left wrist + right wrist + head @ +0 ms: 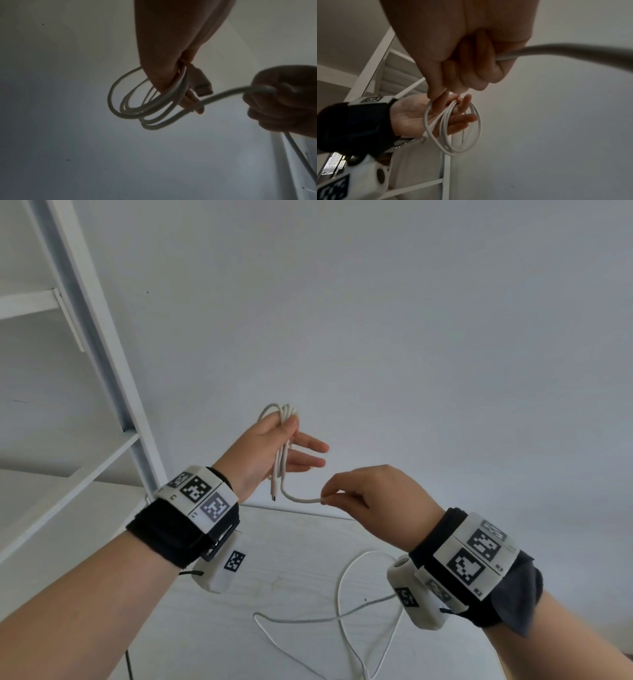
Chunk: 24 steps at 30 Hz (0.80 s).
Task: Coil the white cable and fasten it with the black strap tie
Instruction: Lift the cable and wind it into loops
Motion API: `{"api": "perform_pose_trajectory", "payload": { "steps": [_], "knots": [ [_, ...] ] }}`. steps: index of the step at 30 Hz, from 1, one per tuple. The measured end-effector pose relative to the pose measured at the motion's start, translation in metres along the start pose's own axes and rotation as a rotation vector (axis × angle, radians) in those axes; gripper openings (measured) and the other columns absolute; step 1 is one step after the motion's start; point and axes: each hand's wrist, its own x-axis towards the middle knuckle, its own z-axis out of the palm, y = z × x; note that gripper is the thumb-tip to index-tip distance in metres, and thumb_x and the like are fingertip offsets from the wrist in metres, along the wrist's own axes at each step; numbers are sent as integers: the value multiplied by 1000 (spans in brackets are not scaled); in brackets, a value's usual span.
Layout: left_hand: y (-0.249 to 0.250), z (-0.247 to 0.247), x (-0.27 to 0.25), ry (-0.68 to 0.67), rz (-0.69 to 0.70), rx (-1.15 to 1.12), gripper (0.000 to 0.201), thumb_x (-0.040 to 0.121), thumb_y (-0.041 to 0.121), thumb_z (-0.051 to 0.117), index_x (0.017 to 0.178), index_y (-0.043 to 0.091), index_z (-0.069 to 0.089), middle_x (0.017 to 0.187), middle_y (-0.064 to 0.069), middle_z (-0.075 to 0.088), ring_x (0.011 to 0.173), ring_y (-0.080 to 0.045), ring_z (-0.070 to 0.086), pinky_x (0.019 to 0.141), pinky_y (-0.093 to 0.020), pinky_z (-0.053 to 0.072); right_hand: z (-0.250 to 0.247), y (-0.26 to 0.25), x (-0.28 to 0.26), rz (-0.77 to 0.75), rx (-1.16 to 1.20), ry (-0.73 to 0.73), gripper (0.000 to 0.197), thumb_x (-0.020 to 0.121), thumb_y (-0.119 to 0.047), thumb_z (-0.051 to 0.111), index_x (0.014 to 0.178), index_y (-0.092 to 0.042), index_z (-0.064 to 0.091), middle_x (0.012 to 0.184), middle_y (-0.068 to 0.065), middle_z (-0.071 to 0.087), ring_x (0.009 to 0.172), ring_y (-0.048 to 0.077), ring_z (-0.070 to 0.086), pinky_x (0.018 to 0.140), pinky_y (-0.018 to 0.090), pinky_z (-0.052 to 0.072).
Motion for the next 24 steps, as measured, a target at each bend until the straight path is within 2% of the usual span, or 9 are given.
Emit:
{"api": "perform_pose_trajectory", "payload": {
  "steps": [4, 7, 8, 11, 13, 15, 18, 21, 24],
  "knots": [
    [-2, 14, -9, -12, -44, 128, 24, 99, 28, 38, 97, 12, 55, 80, 1, 72, 63, -13, 71, 58, -22, 55, -9, -6, 9, -42, 35, 112, 13, 88, -29, 55, 87, -25, 67, 62, -15, 57, 55, 0, 47, 58, 24, 44],
    [-5, 22, -16, -100, -31, 212, 28, 98, 33, 37, 101, 11, 54, 84, -5, 73, 66, -29, 72, 65, -34, 59, -15, -1, 17, -17, 36, 159, 13, 88, -26, 55, 85, -22, 67, 54, -19, 48, 52, -2, 48, 55, 19, 36],
    [-5, 24, -18, -124, -24, 253, 30, 98, 36, 36, 104, 13, 53, 85, -6, 74, 63, -32, 71, 62, -35, 59, -16, 0, 18, -9, 39, 169, 13, 88, -26, 55, 85, -22, 68, 52, -18, 47, 52, -1, 48, 54, 18, 34],
    [-8, 24, -20, -121, -11, 311, 29, 97, 40, 34, 100, 18, 52, 74, -1, 73, 41, -21, 58, 45, -26, 44, -18, 3, 19, 8, 53, 188, 14, 87, -30, 56, 85, -22, 67, 48, -13, 45, 52, 4, 47, 51, 16, 33],
    [-11, 24, -21, -109, -14, 267, 26, 99, 35, 34, 91, 15, 49, 62, 1, 66, 33, -14, 40, 42, -25, 30, -19, 4, 20, 21, 85, 217, 15, 85, -32, 59, 81, -19, 64, 46, -10, 43, 51, 9, 43, 50, 17, 35],
    [-14, 26, -23, -113, -31, 198, 30, 100, 34, 34, 85, 10, 45, 50, 2, 53, 33, -12, 28, 43, -27, 21, -21, 6, 21, 30, 111, 232, 17, 82, -34, 63, 75, -20, 59, 47, -8, 41, 51, 11, 41, 52, 19, 36],
    [-16, 28, -27, -137, -51, 110, 36, 100, 37, 30, 82, 10, 45, 42, 5, 34, 34, -10, 21, 40, -24, 15, -25, 10, 23, 46, 117, 226, 28, 76, -42, 66, 68, -21, 50, 50, -7, 42, 47, 11, 36, 50, 20, 34],
    [-14, 28, -31, -202, -69, 60, 45, 98, 44, 26, 78, 11, 50, 42, 5, 27, 34, -8, 18, 39, -22, 14, -27, 16, 24, 67, 110, 215, 41, 66, -55, 65, 60, -21, 43, 49, -8, 39, 46, 9, 33, 49, 22, 33],
    [-10, 26, -34, -270, -62, 45, 40, 95, 47, 37, 75, 14, 48, 43, 7, 26, 34, -7, 18, 37, -18, 15, -25, 24, 24, 110, 163, 234, 53, 55, -67, 58, 54, -18, 38, 48, -8, 33, 46, 9, 30, 47, 18, 29]
  ]
}}
